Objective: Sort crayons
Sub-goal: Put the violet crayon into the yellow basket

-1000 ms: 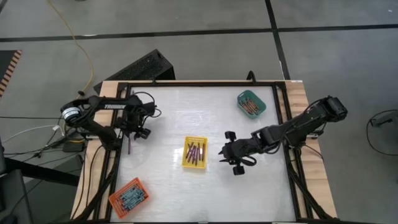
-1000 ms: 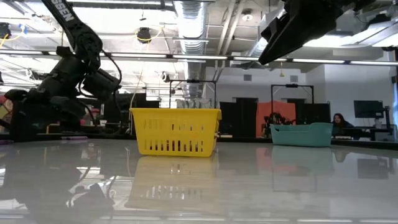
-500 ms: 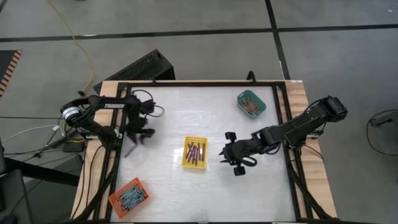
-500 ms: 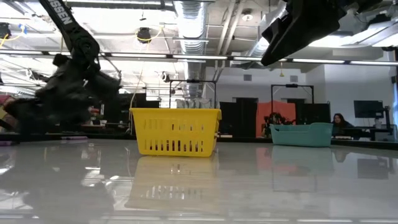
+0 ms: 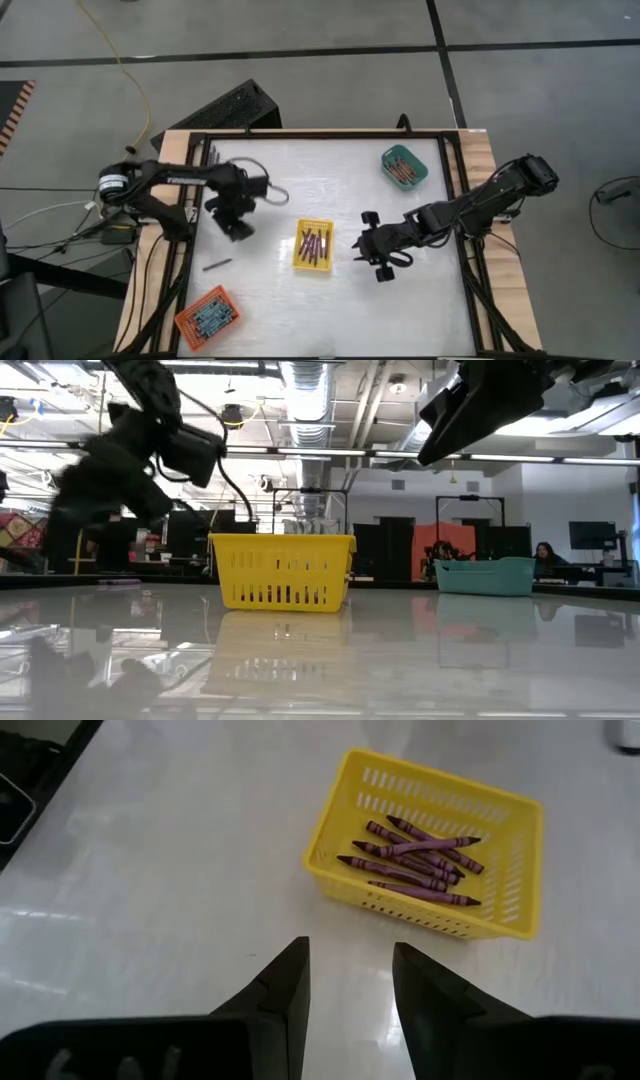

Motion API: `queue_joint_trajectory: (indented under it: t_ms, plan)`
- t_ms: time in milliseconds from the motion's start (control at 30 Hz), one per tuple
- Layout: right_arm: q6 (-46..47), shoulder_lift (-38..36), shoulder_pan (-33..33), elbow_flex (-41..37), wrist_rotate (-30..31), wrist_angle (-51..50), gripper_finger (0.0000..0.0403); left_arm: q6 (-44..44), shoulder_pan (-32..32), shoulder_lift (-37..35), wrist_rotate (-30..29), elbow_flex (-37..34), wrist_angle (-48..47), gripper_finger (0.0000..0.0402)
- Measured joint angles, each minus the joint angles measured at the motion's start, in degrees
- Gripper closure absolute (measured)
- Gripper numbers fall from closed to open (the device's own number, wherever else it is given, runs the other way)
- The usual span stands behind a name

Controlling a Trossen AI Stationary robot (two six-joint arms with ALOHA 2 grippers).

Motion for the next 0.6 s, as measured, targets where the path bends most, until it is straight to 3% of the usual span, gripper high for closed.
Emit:
queue_joint_trajectory:
  t_ms: [200, 400, 600]
  plan:
    - [-0.1, 0.0, -0.1, 0.0, 0.0, 0.3, 0.0265, -2.9, -17.1, 0.0, -5.5, 2.4, -0.9, 0.0235]
    - [0.0, 0.0, -0.2, 0.0, 0.0, 0.3, 0.0265, -17.0, -32.0, 0.0, -14.1, 4.3, 6.3, 0.0234]
    - [0.5, 0.0, -0.2, 0.0, 0.0, 0.8, 0.0265, -25.3, -40.4, 0.1, -13.9, 4.2, 9.2, 0.0234]
